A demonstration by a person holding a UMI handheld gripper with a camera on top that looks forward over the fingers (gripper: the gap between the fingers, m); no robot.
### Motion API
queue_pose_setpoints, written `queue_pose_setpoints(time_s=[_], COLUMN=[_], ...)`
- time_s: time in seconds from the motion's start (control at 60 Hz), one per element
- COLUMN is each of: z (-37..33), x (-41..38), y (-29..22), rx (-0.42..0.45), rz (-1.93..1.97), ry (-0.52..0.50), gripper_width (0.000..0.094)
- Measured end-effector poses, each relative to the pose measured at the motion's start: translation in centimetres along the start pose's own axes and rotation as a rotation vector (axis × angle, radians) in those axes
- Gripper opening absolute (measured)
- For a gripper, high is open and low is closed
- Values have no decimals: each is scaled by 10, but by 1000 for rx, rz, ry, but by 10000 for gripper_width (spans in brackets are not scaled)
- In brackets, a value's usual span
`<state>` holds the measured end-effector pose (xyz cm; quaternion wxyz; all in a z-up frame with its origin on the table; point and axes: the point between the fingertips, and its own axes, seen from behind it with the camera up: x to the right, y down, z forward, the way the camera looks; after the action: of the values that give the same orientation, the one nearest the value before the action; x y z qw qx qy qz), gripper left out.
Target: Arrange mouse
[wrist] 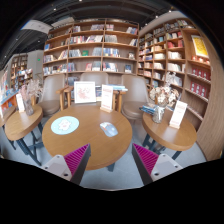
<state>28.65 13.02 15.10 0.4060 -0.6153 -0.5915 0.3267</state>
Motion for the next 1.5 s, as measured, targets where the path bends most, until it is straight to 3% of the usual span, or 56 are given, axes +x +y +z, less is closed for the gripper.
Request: queue_pose_setpoints(time_s=[0.317, 0.733, 1.25, 1.5], z=[23, 162, 289, 328], x=[12, 9, 4, 8], y=[13, 25, 27, 18], rx=[-21, -13, -128, -142], rz=[5, -7, 11, 41], ry=[9, -3, -7, -11], gripper_width=[854, 855, 851, 854])
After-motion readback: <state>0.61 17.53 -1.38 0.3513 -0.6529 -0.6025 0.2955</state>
